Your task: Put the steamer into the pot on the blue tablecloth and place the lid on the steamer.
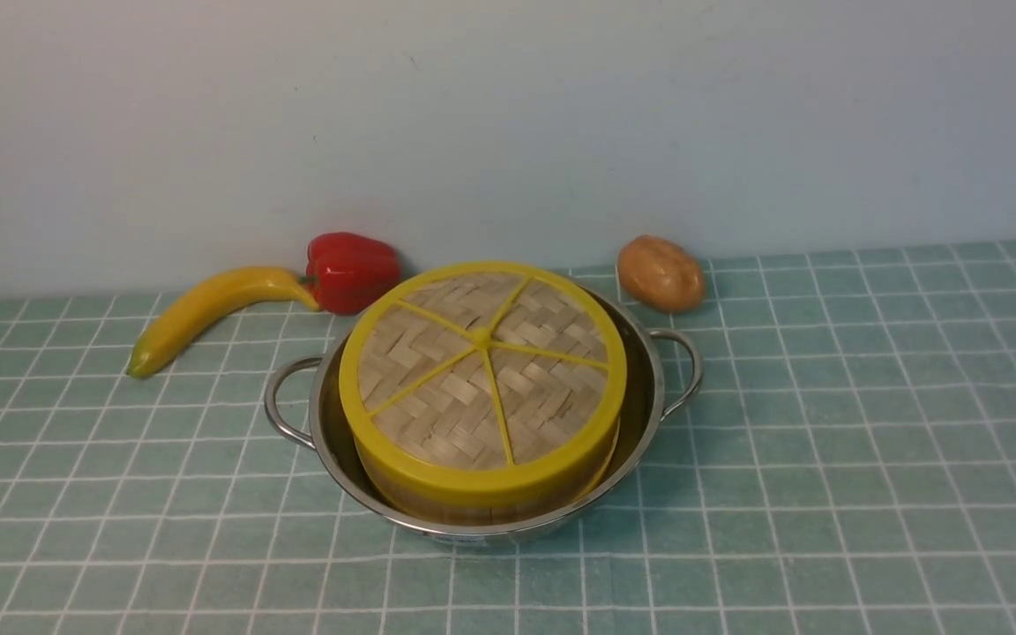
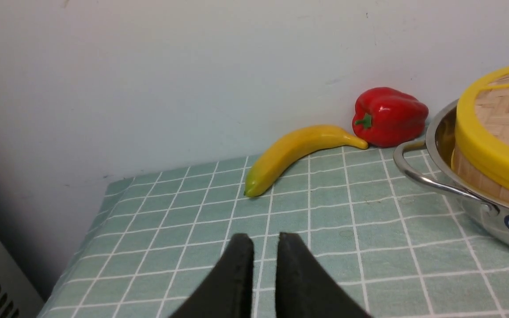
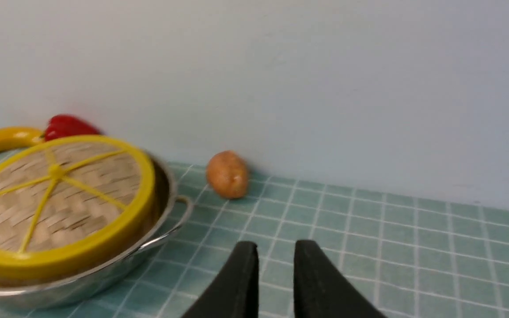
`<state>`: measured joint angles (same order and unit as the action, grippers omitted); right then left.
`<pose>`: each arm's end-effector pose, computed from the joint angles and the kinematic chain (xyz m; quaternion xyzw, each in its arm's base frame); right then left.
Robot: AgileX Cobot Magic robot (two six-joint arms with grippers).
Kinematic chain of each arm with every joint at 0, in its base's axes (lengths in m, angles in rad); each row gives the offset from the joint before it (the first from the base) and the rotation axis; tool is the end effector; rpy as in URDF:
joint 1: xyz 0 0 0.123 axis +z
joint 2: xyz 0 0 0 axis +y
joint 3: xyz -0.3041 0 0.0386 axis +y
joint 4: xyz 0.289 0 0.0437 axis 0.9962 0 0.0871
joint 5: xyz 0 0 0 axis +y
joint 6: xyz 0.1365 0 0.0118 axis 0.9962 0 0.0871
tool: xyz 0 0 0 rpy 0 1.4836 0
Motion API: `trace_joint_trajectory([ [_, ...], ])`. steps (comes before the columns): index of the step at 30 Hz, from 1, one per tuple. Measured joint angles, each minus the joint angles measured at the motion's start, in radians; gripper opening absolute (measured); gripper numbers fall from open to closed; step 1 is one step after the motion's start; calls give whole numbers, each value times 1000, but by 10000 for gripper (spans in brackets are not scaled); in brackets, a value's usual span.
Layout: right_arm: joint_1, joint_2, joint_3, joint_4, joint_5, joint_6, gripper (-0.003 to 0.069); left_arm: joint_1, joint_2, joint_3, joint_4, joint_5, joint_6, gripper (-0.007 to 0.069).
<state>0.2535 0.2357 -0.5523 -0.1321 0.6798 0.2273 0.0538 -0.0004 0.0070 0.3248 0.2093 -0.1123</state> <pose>0.1053 0.0156 0.3263 -0.0263 0.7956 0.0811 0.5997 0.1202 0.0156 0.1870 0.0348 0.7467 0.1105 0.6550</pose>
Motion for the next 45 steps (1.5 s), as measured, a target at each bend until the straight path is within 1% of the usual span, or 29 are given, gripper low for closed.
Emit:
trace_joint_trajectory([
  [3,-124,-118,146,-1,-88,0,160,0,0,0,0,0,0,85],
  [4,-138,-125,156,0,-94,0,160,0,0,0,0,0,0,85],
  [5,-201,-197,258,8,-153,0,169,0,0,0,0,0,0,88],
  [7,-248,-225,327,24,-193,0,175,0,0,0,0,-1,0,94],
  [11,-311,-233,435,59,-261,0,185,0,0,0,0,-4,0,97],
  [21,-318,-233,558,78,-286,0,205,0,0,0,0,-4,0,117],
  [32,-318,-233,561,78,-294,0,237,0,0,0,0,-4,0,138],
  [45,-318,-233,561,78,-298,0,240,0,0,0,0,-4,0,160],
])
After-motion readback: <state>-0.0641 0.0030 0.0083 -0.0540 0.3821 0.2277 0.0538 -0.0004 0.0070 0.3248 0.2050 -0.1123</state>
